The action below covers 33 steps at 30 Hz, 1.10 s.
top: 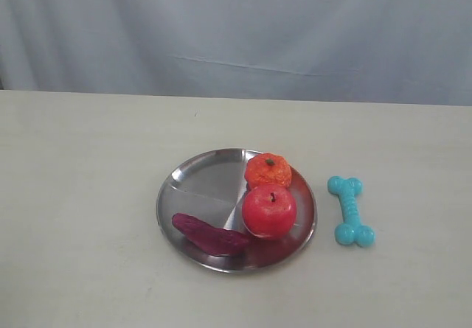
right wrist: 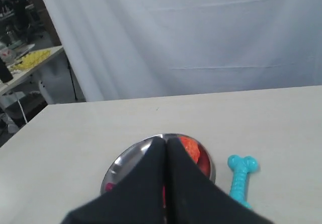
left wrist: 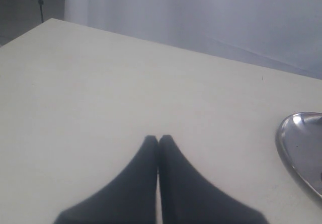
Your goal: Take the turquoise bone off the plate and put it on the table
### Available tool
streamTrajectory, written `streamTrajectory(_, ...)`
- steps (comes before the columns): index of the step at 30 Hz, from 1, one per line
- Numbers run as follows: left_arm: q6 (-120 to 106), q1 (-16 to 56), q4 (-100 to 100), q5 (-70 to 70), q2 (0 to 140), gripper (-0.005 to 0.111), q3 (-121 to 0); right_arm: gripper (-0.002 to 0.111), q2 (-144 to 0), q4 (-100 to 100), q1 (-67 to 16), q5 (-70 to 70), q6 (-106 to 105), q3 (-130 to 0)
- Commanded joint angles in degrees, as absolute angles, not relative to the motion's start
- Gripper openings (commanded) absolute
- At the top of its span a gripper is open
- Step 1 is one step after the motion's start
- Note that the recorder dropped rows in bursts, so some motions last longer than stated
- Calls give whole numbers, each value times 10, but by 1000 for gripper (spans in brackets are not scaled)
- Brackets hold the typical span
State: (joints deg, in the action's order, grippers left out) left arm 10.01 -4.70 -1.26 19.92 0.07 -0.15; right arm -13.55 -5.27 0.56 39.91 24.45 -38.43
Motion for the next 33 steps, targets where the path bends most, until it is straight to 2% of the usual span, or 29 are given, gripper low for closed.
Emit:
streamTrajectory(1, 101, -48, -13, 196, 0, 0, 0, 0, -100, -45, 62, 277, 240, -269)
streamTrajectory(7, 101, -48, -13, 196, 0, 0, 0, 0, -67, -46, 118, 169, 223, -166)
streamTrajectory(11, 101, -48, -13, 196, 0, 0, 0, 0, -67, -48, 125, 121, 190, -111)
streamTrajectory(33, 101, -48, -13, 196, 0, 0, 0, 0, 0, -56, 125, 121, 110, 0)
